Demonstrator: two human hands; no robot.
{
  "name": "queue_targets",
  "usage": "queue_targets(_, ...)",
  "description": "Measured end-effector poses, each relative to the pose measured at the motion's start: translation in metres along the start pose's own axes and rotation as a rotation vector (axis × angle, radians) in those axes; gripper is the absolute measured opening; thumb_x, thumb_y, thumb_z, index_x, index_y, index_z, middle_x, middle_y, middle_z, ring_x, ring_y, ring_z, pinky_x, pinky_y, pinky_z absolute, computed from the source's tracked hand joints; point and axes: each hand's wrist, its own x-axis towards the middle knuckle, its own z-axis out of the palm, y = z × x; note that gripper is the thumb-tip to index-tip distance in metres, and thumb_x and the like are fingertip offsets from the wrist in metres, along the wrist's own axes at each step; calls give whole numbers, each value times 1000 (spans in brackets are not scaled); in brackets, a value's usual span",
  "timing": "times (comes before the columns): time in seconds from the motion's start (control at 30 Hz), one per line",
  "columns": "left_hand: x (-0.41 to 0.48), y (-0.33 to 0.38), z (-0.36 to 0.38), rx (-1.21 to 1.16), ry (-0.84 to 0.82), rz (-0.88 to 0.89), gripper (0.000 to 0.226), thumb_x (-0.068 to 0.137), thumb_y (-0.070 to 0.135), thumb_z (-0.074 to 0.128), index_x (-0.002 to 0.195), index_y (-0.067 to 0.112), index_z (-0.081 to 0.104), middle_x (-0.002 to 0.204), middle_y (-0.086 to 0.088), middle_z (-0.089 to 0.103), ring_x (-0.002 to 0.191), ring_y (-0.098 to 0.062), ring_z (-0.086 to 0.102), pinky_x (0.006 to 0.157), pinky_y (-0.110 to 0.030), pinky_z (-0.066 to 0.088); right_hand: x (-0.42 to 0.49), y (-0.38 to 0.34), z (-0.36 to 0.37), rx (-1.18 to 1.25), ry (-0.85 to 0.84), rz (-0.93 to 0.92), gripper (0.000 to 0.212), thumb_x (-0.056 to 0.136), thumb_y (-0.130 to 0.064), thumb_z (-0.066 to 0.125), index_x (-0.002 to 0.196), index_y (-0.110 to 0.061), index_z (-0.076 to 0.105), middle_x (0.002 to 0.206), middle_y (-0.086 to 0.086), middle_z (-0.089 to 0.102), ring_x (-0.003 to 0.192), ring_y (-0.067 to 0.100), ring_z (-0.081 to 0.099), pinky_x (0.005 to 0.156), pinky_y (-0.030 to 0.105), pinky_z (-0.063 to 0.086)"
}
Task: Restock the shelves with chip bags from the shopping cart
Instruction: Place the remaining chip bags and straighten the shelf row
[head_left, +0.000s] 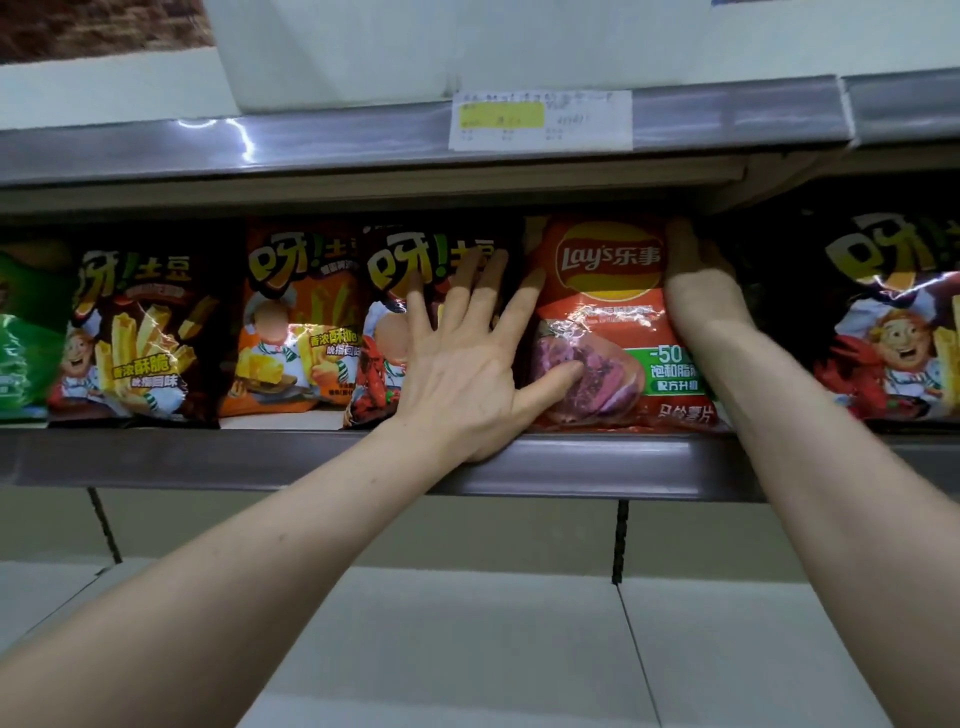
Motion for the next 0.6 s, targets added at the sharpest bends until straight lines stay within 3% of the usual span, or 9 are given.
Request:
queue_targets(0.13, -3, -2, -2, -38, 136, -35, 69, 89, 56, 28, 144, 15, 40, 145, -11, 42, 136, -30, 30, 111, -60, 10, -54, -1, -12, -431, 97, -391, 62, 100, -47, 37, 154, -22, 20, 154, 23, 25, 137, 42, 30, 113, 46, 22)
queue_targets(0.27, -9, -14, 0, 78, 152, -140, 59, 87, 51, 34, 126, 11, 55, 122, -20, 55, 119, -39, 46, 106, -67, 21, -65, 12, -18, -793, 172, -592, 74, 88, -60, 31, 145, -14, 40, 139, 32, 40, 125, 46, 39, 105, 56, 26)
queue_targets(0.37, -8, -15, -2, 66, 47, -161, 66, 88, 57, 26, 135, 16, 47, 131, -19, 49, 127, -38, 38, 109, -64, 13, -70, 15, -5, -832, 98, -763, 70, 83, -60, 36, 132, -12, 51, 129, 27, 48, 115, 43, 46, 99, 60, 33)
queue_targets(0.5, -5, -16, -3, 99, -58, -170, 67, 94, 58, 22, 150, 22, 24, 154, -16, 24, 142, -35, 17, 112, -61, 2, -74, 15, 20, -956, -51, -710, 74, 80, -68, 32, 127, -15, 56, 112, 21, 59, 103, 40, 53, 93, 57, 37)
queue_targets(0.6, -3, -17, -11, 118, -156, -162, 63, 97, 57, 27, 150, 22, 23, 154, -16, 24, 142, -35, 15, 113, -61, 1, -78, 6, 18, -1051, -110, -641, 72, 86, -68, 33, 136, -18, 49, 125, 18, 54, 116, 38, 46, 102, 56, 29)
